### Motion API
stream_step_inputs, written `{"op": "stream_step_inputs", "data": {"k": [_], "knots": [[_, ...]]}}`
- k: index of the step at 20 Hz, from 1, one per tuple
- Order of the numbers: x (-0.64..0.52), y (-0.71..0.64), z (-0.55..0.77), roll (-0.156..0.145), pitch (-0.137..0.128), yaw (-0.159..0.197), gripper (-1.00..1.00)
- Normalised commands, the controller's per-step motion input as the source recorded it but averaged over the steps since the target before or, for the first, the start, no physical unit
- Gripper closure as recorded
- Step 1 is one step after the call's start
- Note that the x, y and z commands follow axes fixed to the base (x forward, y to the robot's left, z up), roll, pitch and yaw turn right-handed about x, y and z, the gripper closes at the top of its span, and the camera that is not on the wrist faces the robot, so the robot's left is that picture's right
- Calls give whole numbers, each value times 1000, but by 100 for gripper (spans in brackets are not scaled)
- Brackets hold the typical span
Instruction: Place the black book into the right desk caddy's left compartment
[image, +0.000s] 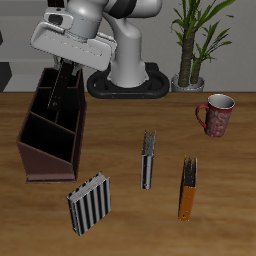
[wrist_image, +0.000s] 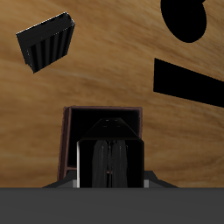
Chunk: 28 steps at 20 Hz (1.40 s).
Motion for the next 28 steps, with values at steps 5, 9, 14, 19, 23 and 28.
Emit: {"op": "stream_step_inputs", "data": {"k": [5,9,14,19,23,28], "knots": [[73,16,-87,2,8,-11,100],[61,8,-111,0,11,-9,100],[35,-6,-124,-6,12,-11,100],[53,-86,-171,-14,25,-23,100],[-5,-49,-94,-4,-3,-21,100],[22,1,-129,-3,9,-2,100]]}}
